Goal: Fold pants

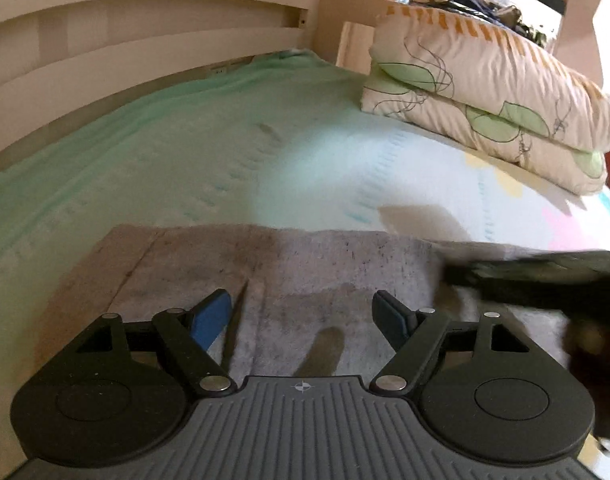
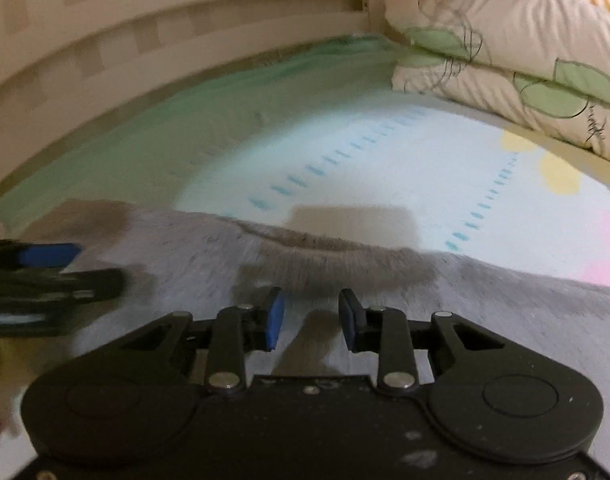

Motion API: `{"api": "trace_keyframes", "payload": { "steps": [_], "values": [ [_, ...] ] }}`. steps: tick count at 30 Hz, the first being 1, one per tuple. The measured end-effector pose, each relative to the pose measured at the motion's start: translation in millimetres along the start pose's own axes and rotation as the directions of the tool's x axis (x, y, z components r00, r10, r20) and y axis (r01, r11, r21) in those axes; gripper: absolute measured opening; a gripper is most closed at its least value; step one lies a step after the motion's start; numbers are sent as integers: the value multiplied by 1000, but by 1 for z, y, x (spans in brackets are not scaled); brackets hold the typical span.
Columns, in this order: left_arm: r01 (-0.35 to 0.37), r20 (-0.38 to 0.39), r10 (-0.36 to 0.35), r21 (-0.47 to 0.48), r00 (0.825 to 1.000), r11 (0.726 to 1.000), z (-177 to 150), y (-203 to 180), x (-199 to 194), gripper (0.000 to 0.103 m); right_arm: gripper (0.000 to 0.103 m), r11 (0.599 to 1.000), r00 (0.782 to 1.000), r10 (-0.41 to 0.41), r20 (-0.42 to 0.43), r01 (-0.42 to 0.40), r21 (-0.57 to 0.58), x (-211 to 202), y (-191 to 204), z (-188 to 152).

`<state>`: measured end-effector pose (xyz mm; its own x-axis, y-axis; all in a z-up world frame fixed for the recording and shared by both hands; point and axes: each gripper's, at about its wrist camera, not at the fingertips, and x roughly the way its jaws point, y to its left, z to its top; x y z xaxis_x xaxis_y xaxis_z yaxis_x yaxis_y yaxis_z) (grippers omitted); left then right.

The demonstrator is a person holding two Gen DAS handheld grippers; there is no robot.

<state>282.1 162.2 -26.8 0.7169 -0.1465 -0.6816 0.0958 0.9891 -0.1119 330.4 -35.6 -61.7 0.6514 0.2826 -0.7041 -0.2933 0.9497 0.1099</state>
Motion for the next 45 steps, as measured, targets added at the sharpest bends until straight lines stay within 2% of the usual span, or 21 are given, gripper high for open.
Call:
{"api": "trace_keyframes", "payload": {
  "steps": [3,6,8,11,14,16,20,24,27,30,33,36,40,45],
  "values": [
    [31,-12,-31,1,999,1000,-6,1,-5,77,25,998,999,-42,-28,44,39,30,-7,18],
    [38,-23,-37,51,999,998,-13,-6,-7,77,24,993,998,-25,-50,30,114,36,-19,35],
    [31,-24,-28,121,999,992,-17,-16,-10,77,25,991,999,-32,-36,37,128,25,-23,40],
    [36,-14,-34,200,999,979,-24,-32,-19,77,28,992,999,-15,45,9,122,-20,-32,34],
    [43,-9,-42,244,999,969,-29,-40,-30,77,29,993,995,-9,100,-3,119,-75,-41,8],
    [77,-11,-76,242,997,967,-31,-42,-40,77,29,994,993,-2,115,-11,109,-107,-45,-16],
    [53,13,-58,260,998,964,-43,-49,-56,77,32,989,996,8,87,-20,144,-158,-49,-78],
    [130,-62,-120,210,991,969,-62,-54,-57,77,33,989,1000,12,14,-14,145,-163,-42,-126],
    [155,-134,-126,228,983,961,-81,-60,-48,77,33,984,1000,30,-11,-27,173,-151,-38,-140],
    [185,-169,-146,247,975,951,-91,-66,-40,77,33,983,999,44,0,-44,177,-138,-36,-141],
    [200,-164,-162,247,973,948,-89,-72,-35,77,32,985,999,45,-4,-43,165,-122,-35,-134],
    [204,-161,-168,244,973,948,-89,-72,-30,77,31,991,999,29,14,-30,129,-108,-39,-110],
    [186,-129,-158,249,979,950,-81,-71,-25,77,31,992,993,10,114,-25,127,-116,-48,-80],
    [180,-69,-170,185,983,966,-60,-63,-20,77,33,982,981,0,193,-37,186,-129,-63,-60]
  ]
}}
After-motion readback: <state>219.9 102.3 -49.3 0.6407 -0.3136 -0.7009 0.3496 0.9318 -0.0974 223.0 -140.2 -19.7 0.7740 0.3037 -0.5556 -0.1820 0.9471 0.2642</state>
